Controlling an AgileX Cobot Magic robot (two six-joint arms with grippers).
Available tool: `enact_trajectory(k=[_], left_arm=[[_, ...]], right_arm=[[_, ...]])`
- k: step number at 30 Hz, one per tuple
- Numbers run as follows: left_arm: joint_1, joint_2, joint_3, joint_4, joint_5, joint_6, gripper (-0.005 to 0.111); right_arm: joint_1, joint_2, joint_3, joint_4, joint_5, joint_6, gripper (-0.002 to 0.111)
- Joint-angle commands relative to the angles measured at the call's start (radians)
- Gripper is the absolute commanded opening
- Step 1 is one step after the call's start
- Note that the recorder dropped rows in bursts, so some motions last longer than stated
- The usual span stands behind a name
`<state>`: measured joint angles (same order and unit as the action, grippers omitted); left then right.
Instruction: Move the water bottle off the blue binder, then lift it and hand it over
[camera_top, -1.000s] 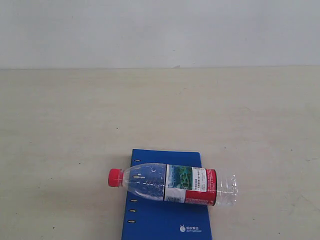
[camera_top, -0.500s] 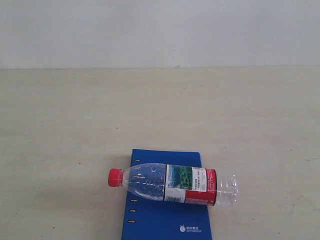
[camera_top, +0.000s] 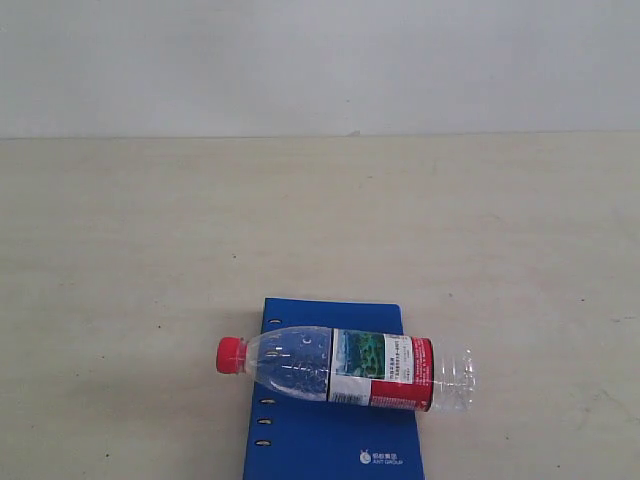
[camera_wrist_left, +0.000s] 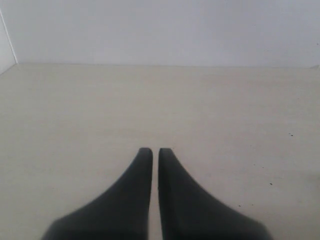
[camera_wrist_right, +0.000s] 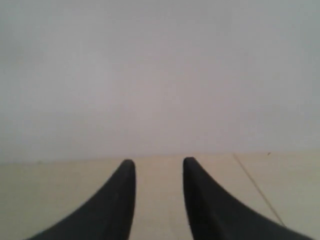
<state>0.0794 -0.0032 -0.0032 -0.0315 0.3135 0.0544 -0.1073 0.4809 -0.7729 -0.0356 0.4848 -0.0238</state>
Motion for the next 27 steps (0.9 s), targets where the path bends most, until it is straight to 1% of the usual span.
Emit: enact_trajectory(k=[1, 3, 6, 10, 13, 15, 18, 20, 21, 22, 23, 24, 25, 26, 27], left_arm=[[0.001, 0.003, 0.003, -0.001, -0.005, 0.004, 0.004], [0.001, 0.003, 0.003, -0.001, -0.005, 0.004, 0.004], [0.001, 0.003, 0.003, -0.001, -0.005, 0.004, 0.004], [0.001, 0.003, 0.003, -0.001, -0.005, 0.004, 0.004], [0.001, 0.003, 0.003, -0.001, -0.005, 0.004, 0.004], [0.001, 0.003, 0.003, -0.001, -0.005, 0.004, 0.004], [0.001, 0.003, 0.003, -0.001, -0.005, 0.004, 0.004], [0.001, 0.003, 0.003, -0.001, -0.005, 0.004, 0.004], [0.001, 0.003, 0.003, -0.001, -0.005, 0.004, 0.004], [0.001, 0.003, 0.003, -0.001, -0.005, 0.004, 0.004], [0.001, 0.003, 0.003, -0.001, -0.005, 0.004, 0.004], [0.001, 0.003, 0.003, -0.001, -0.005, 0.004, 0.004], [0.001, 0.003, 0.003, -0.001, -0.005, 0.004, 0.004], [0.001, 0.003, 0.003, -0.001, -0.005, 0.004, 0.004], [0.001, 0.003, 0.003, -0.001, -0.005, 0.004, 0.004]], right_arm=[[-0.001, 0.102, -0.064, 0.254, 0.158, -0.252, 0.057], [-0.001, 0.135, -0.069, 0.358, 0.181, -0.376, 0.068], [-0.001, 0.178, -0.069, 0.48, 0.203, -0.575, 0.074], [-0.001, 0.236, -0.069, 0.616, 0.222, -0.757, 0.074], [-0.001, 0.296, -0.069, 0.761, 0.247, -0.921, 0.074], [-0.001, 0.345, -0.069, 0.877, 0.293, -1.043, 0.074], [0.016, 0.421, -0.069, 0.998, 0.387, -1.224, 0.074], [0.065, 0.463, -0.069, 1.011, 0.429, -1.32, 0.074], [0.139, 0.503, -0.069, 0.988, 0.409, -1.359, 0.074], [0.178, 0.52, -0.069, 0.973, 0.39, -1.357, 0.074], [0.258, 0.551, -0.069, 0.924, 0.328, -1.334, 0.074], [0.29, 0.563, -0.069, 0.899, 0.304, -1.318, 0.074], [0.372, 0.597, -0.069, 0.844, 0.251, -1.281, 0.074], [0.406, 0.613, -0.069, 0.825, 0.23, -1.26, 0.074], [0.492, 0.656, -0.069, 0.784, 0.178, -1.213, 0.074]])
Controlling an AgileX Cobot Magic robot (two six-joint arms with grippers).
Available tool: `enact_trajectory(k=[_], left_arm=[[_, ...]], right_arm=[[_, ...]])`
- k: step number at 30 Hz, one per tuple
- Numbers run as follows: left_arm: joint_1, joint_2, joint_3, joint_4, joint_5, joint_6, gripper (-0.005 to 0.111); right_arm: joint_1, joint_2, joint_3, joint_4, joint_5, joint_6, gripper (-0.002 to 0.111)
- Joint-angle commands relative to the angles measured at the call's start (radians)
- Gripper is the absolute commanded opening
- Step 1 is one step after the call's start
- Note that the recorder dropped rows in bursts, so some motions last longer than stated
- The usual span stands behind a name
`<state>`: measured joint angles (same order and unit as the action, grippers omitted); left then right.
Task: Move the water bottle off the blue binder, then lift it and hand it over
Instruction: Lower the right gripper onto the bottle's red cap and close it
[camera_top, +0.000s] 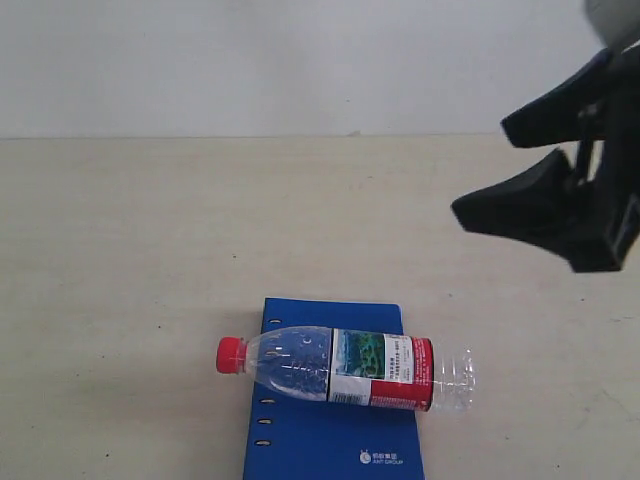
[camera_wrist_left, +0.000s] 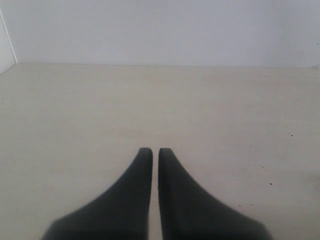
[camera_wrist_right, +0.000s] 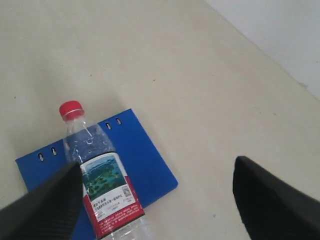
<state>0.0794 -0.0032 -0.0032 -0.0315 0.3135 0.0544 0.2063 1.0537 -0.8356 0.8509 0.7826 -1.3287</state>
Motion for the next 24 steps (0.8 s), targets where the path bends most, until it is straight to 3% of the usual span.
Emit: enact_trajectory(k=[1, 6, 8, 15, 24], left_arm=[[0.001, 0.003, 0.003, -0.001, -0.005, 0.004, 0.004], [0.001, 0.003, 0.003, -0.001, -0.005, 0.004, 0.004], [0.001, 0.003, 0.003, -0.001, -0.005, 0.004, 0.004], [0.001, 0.003, 0.003, -0.001, -0.005, 0.004, 0.004], [0.001, 0.003, 0.003, -0.001, -0.005, 0.004, 0.004]], right_arm=[[0.214, 0.107, -0.006, -0.115, -0.145, 0.105, 0.074], [0.463, 0.279, -0.006, -0.156, -0.381, 0.155, 0.074], [0.519, 0.368, -0.024, -0.158, -0.437, 0.172, 0.074], [0.603, 0.581, -0.124, -0.216, -0.435, 0.201, 0.074], [0.665, 0.755, -0.272, -0.575, -0.384, 0.549, 0.074]])
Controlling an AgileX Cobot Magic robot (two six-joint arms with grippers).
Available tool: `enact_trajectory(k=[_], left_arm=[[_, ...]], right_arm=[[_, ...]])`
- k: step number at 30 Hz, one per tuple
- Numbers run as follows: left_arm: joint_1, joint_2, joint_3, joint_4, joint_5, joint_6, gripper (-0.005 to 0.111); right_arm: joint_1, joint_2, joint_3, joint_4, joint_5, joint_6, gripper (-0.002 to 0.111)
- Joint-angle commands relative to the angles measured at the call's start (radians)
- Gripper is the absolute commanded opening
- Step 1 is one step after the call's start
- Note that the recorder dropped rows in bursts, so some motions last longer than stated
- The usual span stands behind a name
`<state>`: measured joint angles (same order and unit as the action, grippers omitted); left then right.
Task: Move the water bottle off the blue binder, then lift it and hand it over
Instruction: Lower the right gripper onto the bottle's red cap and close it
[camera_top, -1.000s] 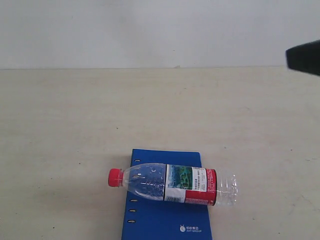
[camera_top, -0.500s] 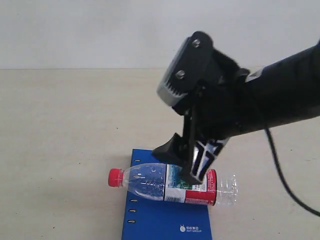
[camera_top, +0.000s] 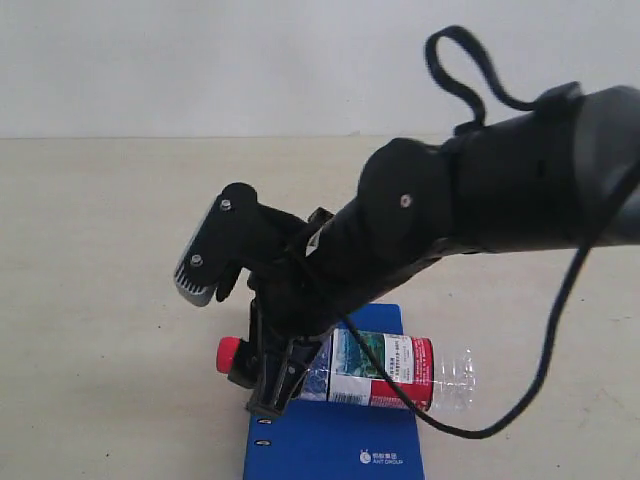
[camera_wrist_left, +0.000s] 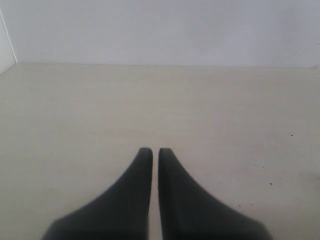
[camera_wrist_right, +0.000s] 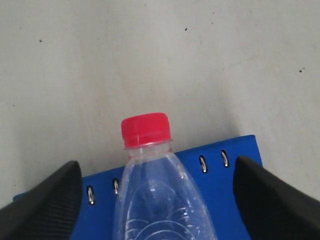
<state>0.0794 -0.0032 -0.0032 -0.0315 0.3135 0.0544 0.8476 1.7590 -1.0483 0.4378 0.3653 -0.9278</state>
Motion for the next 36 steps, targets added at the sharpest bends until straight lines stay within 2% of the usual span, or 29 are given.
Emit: enact_trajectory(k=[1, 12, 19, 27, 29, 36], left_arm=[[0.001, 0.003, 0.003, -0.001, -0.005, 0.004, 0.004], [0.001, 0.003, 0.003, -0.001, -0.005, 0.004, 0.004], [0.001, 0.003, 0.003, -0.001, -0.005, 0.004, 0.004], [0.001, 0.003, 0.003, -0.001, -0.005, 0.004, 0.004], [0.001, 0.003, 0.003, -0.001, -0.005, 0.004, 0.004], [0.001, 0.003, 0.003, -0.001, -0.005, 0.004, 0.004]], right_arm=[[0.031, 0.061, -0.075, -0.182, 0.037, 0.168, 0.074], [0.063, 0.174, -0.173, -0.225, 0.113, 0.176, 0.074], [0.068, 0.207, -0.173, -0.359, 0.107, 0.273, 0.074], [0.07, 0.205, -0.173, -0.355, 0.062, 0.276, 0.074], [0.07, 0.205, -0.173, -0.355, 0.058, 0.276, 0.068], [0.07, 0.207, -0.173, -0.355, 0.092, 0.209, 0.02]])
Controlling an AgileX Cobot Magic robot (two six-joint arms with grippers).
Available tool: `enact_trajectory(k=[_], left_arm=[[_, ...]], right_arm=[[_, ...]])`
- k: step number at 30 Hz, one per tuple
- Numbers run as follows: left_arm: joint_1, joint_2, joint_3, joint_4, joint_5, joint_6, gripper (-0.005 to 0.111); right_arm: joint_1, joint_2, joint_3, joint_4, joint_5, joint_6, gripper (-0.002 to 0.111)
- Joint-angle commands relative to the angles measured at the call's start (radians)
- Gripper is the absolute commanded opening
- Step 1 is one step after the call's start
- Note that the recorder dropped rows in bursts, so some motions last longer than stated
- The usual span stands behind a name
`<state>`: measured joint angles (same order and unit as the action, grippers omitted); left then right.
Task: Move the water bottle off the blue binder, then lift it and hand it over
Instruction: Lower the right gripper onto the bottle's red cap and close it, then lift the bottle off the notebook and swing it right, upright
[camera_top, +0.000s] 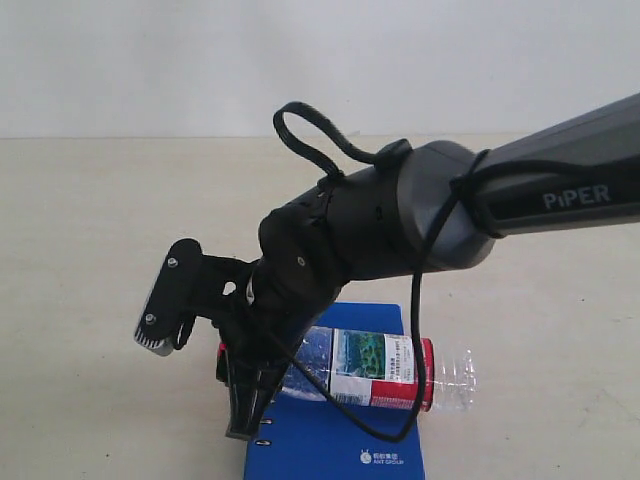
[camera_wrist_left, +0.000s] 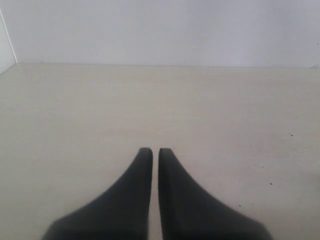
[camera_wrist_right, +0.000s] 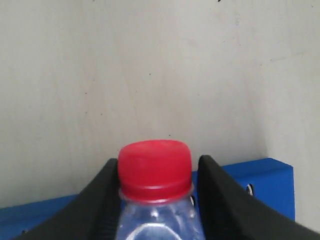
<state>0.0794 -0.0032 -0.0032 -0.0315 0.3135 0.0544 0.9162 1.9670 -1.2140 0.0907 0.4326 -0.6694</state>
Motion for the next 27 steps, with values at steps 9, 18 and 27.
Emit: enact_trajectory(k=[9, 18, 27], left_arm=[[0.001, 0.003, 0.003, -0.001, -0.005, 0.004, 0.004], [0.001, 0.003, 0.003, -0.001, -0.005, 0.004, 0.004], [0.001, 0.003, 0.003, -0.001, -0.005, 0.004, 0.004]], right_arm=[[0.002, -0.013, -0.009, -0.019, 0.021, -0.083, 0.0], [-0.005, -0.216, -0.011, -0.242, 0.087, 0.089, 0.0], [-0.297, -0.418, -0.005, -0.414, 0.142, 0.345, 0.0]])
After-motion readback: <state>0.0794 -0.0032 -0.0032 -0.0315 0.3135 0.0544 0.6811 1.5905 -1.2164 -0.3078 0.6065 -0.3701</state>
